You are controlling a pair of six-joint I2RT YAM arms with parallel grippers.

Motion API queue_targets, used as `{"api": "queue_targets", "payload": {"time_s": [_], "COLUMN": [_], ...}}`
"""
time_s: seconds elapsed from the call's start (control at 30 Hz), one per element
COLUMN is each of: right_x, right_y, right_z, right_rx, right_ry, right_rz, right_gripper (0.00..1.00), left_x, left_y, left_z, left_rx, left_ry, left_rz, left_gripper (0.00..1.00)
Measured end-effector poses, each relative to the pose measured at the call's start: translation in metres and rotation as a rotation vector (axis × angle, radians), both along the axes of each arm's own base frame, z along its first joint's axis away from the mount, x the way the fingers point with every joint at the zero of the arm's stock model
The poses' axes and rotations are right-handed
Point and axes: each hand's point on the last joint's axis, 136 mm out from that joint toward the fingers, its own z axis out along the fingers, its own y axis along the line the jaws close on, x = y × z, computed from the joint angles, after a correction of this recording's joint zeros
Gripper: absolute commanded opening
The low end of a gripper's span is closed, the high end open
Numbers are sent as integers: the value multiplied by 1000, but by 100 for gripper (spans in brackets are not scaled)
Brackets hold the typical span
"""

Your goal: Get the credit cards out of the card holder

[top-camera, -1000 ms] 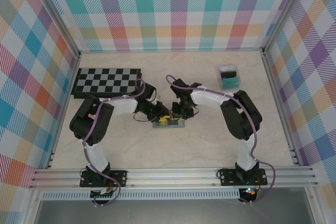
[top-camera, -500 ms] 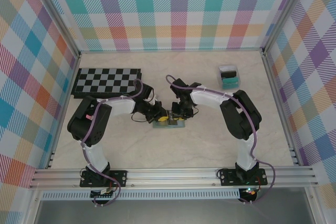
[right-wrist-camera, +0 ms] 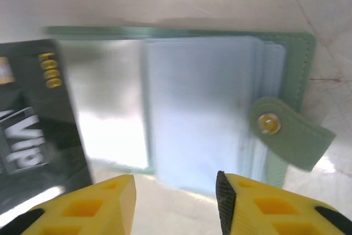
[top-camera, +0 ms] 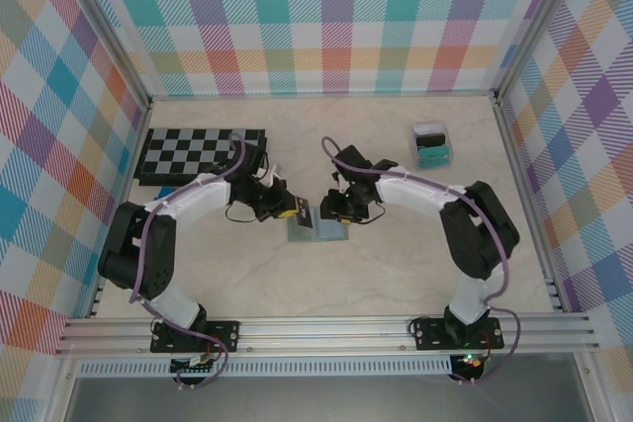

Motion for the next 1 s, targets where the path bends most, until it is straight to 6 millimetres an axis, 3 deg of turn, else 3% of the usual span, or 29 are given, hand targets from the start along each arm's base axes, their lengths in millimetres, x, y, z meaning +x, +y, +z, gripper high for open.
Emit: {"api": "queue_targets", "payload": {"time_s": [0.13, 0.23, 0.47, 0.6, 1.0], "right_x": [9, 13, 15, 13, 0], "right_y": [8, 11, 16, 25, 24], "right_z": [46, 66, 80, 95, 106], "right_rx": [186, 313, 487, 569, 691], "right_ry": [-93, -116, -64, -61, -39], "right_rz": [16, 20, 22, 56, 68], "right_gripper": [59, 59, 54, 44, 27], "left_x": [-2, -3, 6, 11, 16], "left_y": [-4, -9, -21, -25, -21], "left_z": [27, 44, 71, 85, 85], "left_rx": [-54, -107, -224, -274, -287], "left_ry": [-66, -100, -146, -181, -178], "left_rz": [-26, -43, -43, -39, -13], "left_gripper": [0, 0, 0, 0, 0]}}
